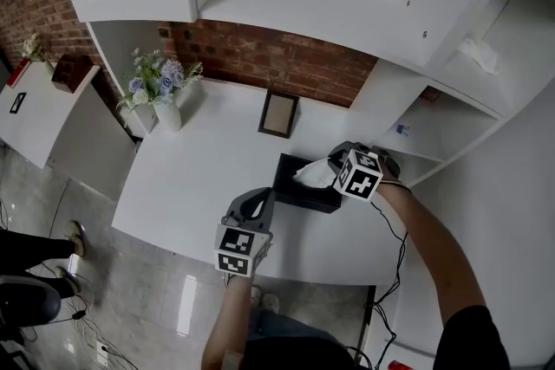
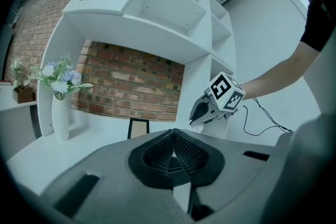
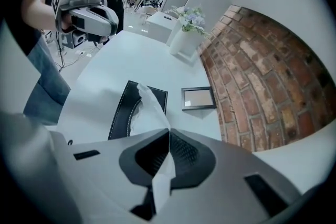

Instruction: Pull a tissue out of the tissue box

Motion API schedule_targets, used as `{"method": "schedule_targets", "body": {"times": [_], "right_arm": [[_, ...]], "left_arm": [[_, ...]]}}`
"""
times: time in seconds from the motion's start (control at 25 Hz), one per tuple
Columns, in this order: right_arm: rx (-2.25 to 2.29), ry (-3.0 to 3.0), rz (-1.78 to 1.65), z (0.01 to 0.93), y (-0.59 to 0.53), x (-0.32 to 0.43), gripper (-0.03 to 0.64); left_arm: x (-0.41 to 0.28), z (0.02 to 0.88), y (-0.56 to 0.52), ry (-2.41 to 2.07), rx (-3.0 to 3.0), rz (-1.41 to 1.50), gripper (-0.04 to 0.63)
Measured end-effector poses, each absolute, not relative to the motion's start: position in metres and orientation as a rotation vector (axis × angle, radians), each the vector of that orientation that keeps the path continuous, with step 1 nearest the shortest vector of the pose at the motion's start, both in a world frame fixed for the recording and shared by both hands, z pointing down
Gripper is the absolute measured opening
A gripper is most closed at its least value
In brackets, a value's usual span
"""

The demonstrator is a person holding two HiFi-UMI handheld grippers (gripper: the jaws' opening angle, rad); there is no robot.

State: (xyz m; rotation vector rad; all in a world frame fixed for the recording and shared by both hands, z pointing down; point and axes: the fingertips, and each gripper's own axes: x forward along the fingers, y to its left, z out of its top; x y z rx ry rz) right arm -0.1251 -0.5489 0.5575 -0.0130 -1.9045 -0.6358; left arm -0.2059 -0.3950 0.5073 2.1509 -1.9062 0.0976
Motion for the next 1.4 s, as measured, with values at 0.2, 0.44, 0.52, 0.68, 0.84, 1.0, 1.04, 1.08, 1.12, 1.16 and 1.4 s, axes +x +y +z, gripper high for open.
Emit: {"method": "schedule_targets", "body": {"times": [0.2,0.44,0.52,0.68,0.84,1.0,1.04,1.08,1.12,1.16,1.4], "right_arm": [[0.029,-1.911,-0.666,0.538,-0.553,-0.122,0.0],[0.073,-1.929,-0.688,0.518,-0.55,-0.118,0.0],[0.093,-1.946,-0.691,0.512,-0.546,-0.117,0.0],[0.175,-2.043,-0.665,0.493,-0.538,-0.114,0.0],[0.349,-2.247,-0.564,0.459,-0.528,-0.105,0.0],[0.554,-2.476,-0.457,0.425,-0.51,-0.085,0.0],[0.605,-2.527,-0.441,0.417,-0.506,-0.078,0.0],[0.658,-2.578,-0.417,0.409,-0.502,-0.072,0.0],[0.712,-2.628,-0.386,0.402,-0.499,-0.065,0.0],[0.767,-2.675,-0.35,0.395,-0.495,-0.058,0.0],[1.138,-2.886,-0.018,0.372,-0.478,-0.006,0.0]], "left_arm": [[-0.203,0.499,-0.393,-1.913,2.17,0.095,0.009],[-0.199,0.487,-0.389,-1.92,2.195,0.089,0.009],[-0.198,0.484,-0.387,-1.921,2.203,0.084,0.009],[-0.195,0.479,-0.383,-1.929,2.211,0.078,0.009],[-0.194,0.475,-0.38,-1.938,2.218,0.073,0.009],[-0.19,0.472,-0.375,-1.943,2.216,0.066,0.009],[-0.188,0.472,-0.375,-1.944,2.219,0.066,0.009],[-0.187,0.471,-0.374,-1.944,2.223,0.069,0.009],[-0.184,0.471,-0.374,-1.944,2.228,0.073,0.009],[-0.182,0.47,-0.374,-1.942,2.234,0.077,0.009],[-0.17,0.458,-0.372,-1.951,2.261,0.082,0.009]]}}
